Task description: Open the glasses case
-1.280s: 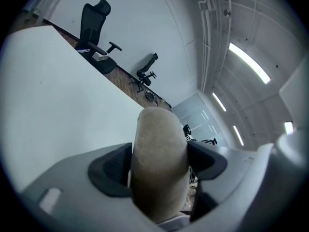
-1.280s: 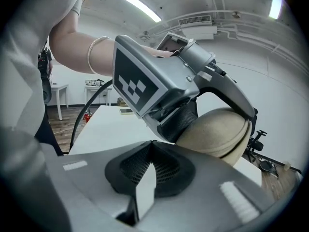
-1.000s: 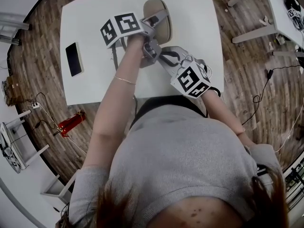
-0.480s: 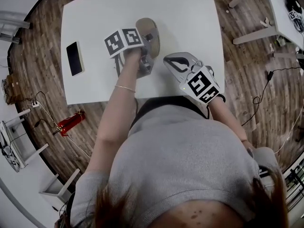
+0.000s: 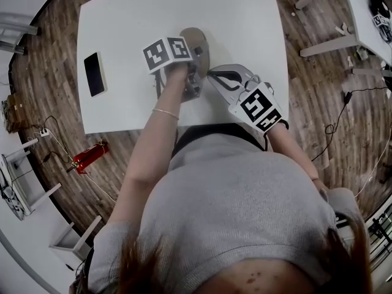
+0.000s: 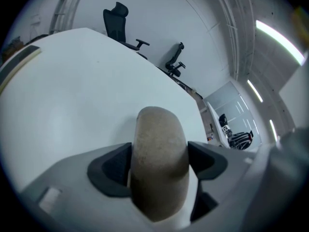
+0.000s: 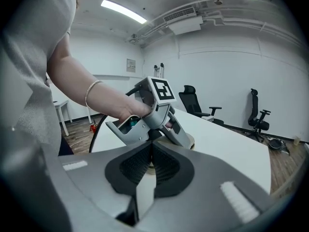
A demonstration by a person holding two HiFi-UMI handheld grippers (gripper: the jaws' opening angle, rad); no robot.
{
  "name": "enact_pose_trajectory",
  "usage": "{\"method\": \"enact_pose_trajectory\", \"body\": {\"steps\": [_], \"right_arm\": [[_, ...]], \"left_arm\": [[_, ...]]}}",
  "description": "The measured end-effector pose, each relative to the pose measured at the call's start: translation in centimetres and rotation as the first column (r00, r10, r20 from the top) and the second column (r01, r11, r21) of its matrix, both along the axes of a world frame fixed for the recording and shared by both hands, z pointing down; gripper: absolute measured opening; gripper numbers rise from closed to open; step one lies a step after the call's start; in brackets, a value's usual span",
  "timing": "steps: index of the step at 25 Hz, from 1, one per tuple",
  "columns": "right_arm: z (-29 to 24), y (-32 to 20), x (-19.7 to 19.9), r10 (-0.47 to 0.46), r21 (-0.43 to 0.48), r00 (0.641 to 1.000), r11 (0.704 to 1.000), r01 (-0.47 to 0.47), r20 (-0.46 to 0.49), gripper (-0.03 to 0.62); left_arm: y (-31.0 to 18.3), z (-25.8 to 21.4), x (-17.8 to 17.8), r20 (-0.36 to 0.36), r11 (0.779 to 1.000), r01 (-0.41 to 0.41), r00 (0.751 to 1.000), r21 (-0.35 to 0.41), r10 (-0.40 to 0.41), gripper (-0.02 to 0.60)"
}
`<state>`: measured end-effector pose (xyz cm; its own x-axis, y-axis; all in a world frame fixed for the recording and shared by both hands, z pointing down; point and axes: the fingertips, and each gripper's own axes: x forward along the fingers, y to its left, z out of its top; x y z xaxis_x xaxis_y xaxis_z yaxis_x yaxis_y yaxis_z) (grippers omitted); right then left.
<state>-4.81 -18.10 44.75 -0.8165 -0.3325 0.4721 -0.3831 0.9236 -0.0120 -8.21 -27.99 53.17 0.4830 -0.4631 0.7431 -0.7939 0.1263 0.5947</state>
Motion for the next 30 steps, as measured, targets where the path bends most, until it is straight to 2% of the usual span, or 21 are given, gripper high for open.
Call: {"method": "enact_pose_trajectory", "body": {"steps": [8,12,18,23,27,30], "right_arm": [[-0.2,-0.7,-0.1,0.033,0.009,0.999,0.999,-0.033,-0.002,0.006],[-0.5,-1.2,0.0,0.043,0.015,0.999,0.999,-0.043,-0.004,0.006],[-0.5,-1.5,0.2,0.065,0.003,0.998,0.998,-0.065,0.008,0.006],[-0.5,-1.8,0.7,0.087,-0.014,0.996,0.996,-0.087,0.023,0.006],[-0.9,-2.1,1.1,0.104,-0.023,0.993,0.994,-0.103,0.046,0.006],[-1.2,-2.3,1.2,0.112,-0.027,0.991,0.993,-0.111,0.066,0.006]], "left_arm": [[0.1,0.4,0.5,0.059,1.0,-0.025,0.998,0.01,0.024,0.365],[0.0,0.4,0.6,0.062,0.999,-0.028,0.998,0.023,0.027,0.374],[0.3,0.4,1.2,0.087,0.993,-0.086,0.993,0.086,0.079,0.398],[0.4,-0.3,1.9,0.049,0.983,-0.085,0.996,0.16,0.078,0.48],[1.3,-1.1,1.9,0.037,0.981,-0.067,0.997,0.18,0.062,0.488],[1.5,-2.2,1.4,0.076,0.973,-0.069,0.996,0.221,0.053,0.488]]}}
